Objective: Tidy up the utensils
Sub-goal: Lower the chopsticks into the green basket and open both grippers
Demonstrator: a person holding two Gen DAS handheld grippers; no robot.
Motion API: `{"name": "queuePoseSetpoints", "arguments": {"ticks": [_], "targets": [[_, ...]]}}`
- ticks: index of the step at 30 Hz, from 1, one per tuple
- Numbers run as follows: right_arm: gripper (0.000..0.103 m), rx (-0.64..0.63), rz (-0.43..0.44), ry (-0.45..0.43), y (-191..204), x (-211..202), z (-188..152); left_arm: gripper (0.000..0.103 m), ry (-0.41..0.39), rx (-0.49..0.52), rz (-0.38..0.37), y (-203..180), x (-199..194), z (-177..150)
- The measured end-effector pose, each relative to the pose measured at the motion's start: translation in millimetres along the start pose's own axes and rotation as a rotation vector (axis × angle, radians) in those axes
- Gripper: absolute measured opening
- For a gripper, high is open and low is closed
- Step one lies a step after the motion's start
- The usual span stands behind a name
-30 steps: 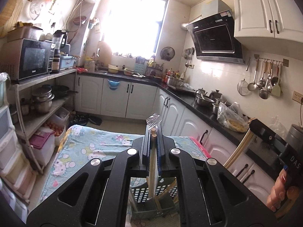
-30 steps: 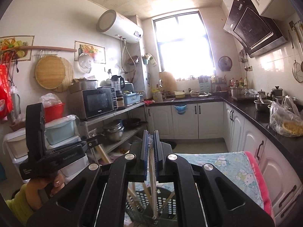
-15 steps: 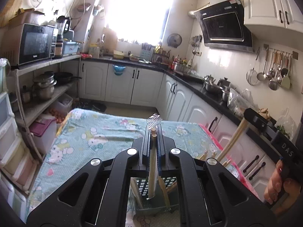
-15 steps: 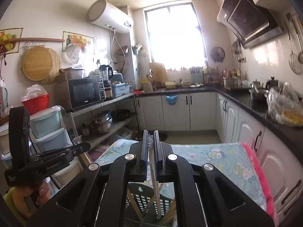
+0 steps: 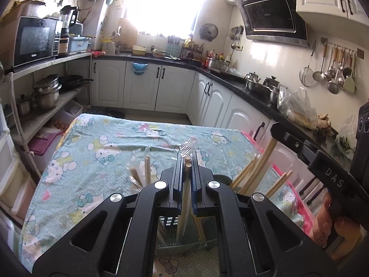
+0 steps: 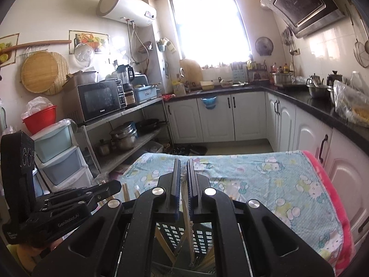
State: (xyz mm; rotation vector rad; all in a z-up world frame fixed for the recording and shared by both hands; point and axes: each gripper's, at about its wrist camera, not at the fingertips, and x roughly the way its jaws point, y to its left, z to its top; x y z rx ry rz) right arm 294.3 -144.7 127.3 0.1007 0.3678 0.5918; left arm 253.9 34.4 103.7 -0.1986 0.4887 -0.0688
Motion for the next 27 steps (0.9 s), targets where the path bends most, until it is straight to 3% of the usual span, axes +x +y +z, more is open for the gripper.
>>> {"name": "queuePoseSetpoints", "arguments": {"ticks": [18,21,24,27], "targets": [[0.006,0.024,-0.026,0.080,-8,13,-21,0.003,0.013,-0.024,0.012,6,3,-5],[0.011,0.024,-0.034,0.087,-9,10,-23,0.003,0.016,-0.029,0.012,10,1,-6],[0.019,0.021,-0.047,0.092,-10,6,-24,0.012,0.019,-0.030,0.013,11,-2,-6],[0.021,0.010,-0.056,0.094,-9,-1,-25,0.022,0.017,-0.027,0.017,10,-6,-7]]}}
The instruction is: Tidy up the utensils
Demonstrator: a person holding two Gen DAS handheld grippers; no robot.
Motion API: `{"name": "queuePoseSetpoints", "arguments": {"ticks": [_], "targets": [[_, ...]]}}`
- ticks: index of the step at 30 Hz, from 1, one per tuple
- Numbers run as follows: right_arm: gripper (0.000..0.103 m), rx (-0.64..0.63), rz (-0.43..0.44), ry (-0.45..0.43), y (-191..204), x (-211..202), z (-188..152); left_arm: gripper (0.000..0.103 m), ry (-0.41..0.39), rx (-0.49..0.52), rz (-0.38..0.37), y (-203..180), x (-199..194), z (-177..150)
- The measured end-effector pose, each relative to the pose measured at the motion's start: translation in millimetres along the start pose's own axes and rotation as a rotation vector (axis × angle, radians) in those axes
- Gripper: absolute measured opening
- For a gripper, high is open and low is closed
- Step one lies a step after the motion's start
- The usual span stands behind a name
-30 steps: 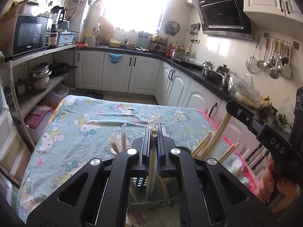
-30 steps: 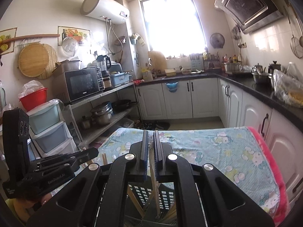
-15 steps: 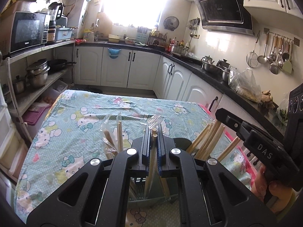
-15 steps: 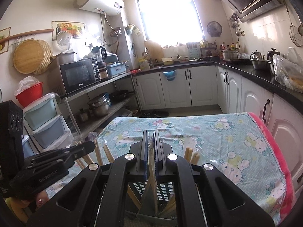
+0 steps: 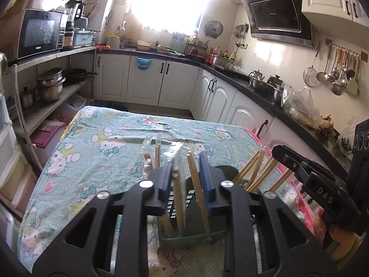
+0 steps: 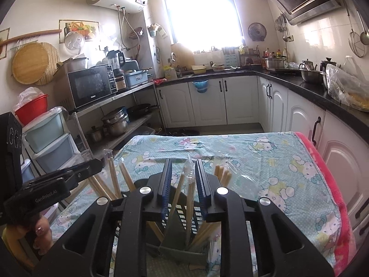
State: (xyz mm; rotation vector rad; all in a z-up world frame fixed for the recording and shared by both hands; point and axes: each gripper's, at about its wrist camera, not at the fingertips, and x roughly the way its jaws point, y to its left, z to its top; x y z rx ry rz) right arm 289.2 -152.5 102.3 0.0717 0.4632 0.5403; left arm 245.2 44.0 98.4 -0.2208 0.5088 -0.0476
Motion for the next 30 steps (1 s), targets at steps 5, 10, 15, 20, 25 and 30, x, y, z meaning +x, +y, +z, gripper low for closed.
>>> {"name": "queuePoseSetpoints", "arguments": {"ticks": [5,10,15,20,25,30], "targets": [[0.028,-0.011,-0.014,0.004,0,-11,-4,0.029,0.005,-0.001,0.000,1,-8,-5],[0.032,-0.018,-0.023,0.005,1,-24,-9,0.042,-0.001,-0.005,0.000,2,-20,-9],[0.035,-0.039,-0.032,0.004,4,-37,-16,0.053,-0.005,-0.012,0.000,3,-32,-15],[0.040,-0.051,-0.028,-0.001,9,-50,-24,0.065,-0.012,-0.015,0.000,5,-45,-22],[0.045,-0.063,-0.019,-0.001,14,-63,-33,0.077,-0.026,-0.016,0.008,5,-59,-29],[0.051,-0.075,-0.014,0.003,18,-75,-46,0.089,-0.033,-0.007,0.017,2,-69,-39]]}}
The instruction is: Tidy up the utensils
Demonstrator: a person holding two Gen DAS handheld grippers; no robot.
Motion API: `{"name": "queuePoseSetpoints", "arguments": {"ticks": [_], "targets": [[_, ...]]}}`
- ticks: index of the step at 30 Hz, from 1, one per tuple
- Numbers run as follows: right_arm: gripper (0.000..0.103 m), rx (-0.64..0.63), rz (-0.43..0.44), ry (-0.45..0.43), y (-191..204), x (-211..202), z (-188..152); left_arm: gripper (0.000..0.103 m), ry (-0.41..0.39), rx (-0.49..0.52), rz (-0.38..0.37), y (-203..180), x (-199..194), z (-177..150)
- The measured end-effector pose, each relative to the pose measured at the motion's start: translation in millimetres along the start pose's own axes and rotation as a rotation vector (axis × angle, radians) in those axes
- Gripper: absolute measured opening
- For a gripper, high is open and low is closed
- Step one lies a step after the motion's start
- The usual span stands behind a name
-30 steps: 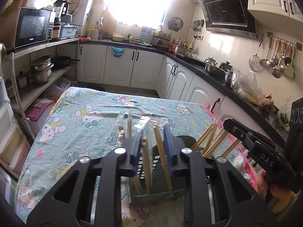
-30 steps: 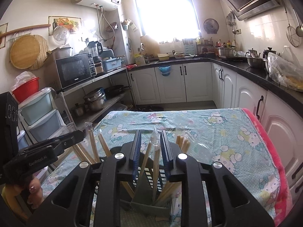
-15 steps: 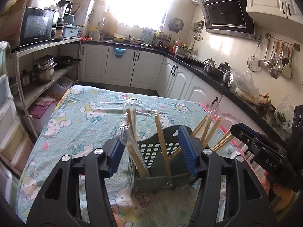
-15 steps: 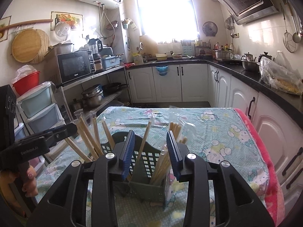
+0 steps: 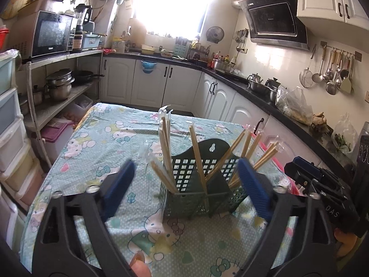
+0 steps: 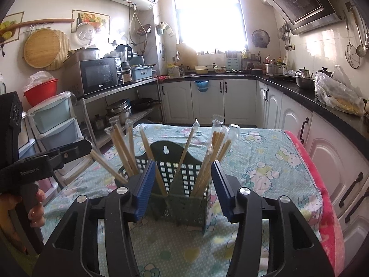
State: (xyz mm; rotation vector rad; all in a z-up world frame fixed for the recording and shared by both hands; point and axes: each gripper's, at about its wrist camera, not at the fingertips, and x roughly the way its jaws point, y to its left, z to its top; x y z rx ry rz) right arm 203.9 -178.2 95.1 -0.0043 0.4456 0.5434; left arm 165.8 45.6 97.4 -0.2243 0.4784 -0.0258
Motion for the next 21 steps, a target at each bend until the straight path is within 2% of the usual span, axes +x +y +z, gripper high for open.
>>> {"name": "queuePoseSetpoints", "arguments": {"ticks": [4,12,21], "targets": [[0.058,-0.004,0.005,0.005,2,-11,-12,0.092,-0.005,0.008,0.006,-3,-9,-13],[0.074,-0.024,-0.008,0.014,7,-29,-40,0.092,0.016,0.009,0.023,-5,-19,-47],[0.083,-0.030,-0.050,0.040,13,-41,-81,0.092,0.031,0.007,0.043,-7,-22,-80]]}}
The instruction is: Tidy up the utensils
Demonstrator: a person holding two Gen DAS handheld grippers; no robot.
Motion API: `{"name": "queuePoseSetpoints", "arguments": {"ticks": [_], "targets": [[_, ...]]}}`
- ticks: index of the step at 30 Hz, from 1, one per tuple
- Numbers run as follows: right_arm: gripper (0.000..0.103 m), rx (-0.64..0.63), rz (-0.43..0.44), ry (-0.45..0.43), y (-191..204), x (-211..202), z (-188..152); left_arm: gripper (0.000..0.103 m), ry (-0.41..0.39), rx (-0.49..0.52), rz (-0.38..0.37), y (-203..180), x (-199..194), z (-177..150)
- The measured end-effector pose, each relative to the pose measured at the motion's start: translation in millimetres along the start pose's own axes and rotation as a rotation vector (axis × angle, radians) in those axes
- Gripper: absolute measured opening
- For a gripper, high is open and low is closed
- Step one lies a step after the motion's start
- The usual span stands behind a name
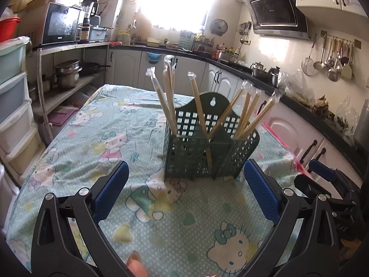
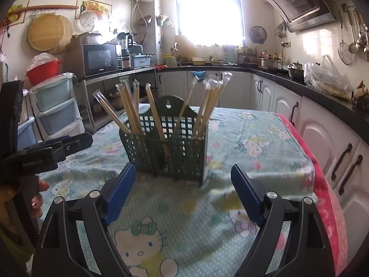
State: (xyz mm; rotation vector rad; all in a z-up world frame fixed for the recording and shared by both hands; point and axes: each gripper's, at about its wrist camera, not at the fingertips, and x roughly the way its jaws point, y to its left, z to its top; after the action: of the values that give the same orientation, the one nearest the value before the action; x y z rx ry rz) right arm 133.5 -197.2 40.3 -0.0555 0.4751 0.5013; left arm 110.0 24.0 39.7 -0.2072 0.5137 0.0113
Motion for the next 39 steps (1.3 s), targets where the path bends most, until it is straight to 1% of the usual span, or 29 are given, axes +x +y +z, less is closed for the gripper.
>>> {"name": "queuePoseSetpoints", "arguments": {"ticks": [3,6,10,17,22,27,33,39], "targets": [[0.088,0.014,-0.029,-0.018,-2,-3,-10,0.092,0.000,0.012,0.007,-1,0,-12],[0.093,0.033,-0.039,-0.026,-4,-4,-20,0.092,-0.008,0.018,0.016,0,0,-20],[0.095,0.038,-0.044,-0.025,-4,-3,-30,0.092,-0.011,0.017,0.005,0,1,-33],[0.096,0.075,-0.073,-0.076,-6,-10,-45,0.092,-0.032,0.047,-0.010,-7,3,-50],[0.096,0.090,-0.093,-0.087,-5,-15,-56,0.092,-0.052,0.052,-0.011,-8,5,-60],[0.096,0.044,-0.132,-0.121,2,-19,-63,0.092,-0.057,0.067,-0.013,-11,8,-68],[0.096,0.066,-0.133,-0.101,-1,-12,-67,0.092,-0.056,0.050,-0.012,-7,9,-67],[0.096,0.080,-0.138,-0.103,-2,-13,-68,0.092,-0.060,0.051,-0.014,-6,8,-68]]}}
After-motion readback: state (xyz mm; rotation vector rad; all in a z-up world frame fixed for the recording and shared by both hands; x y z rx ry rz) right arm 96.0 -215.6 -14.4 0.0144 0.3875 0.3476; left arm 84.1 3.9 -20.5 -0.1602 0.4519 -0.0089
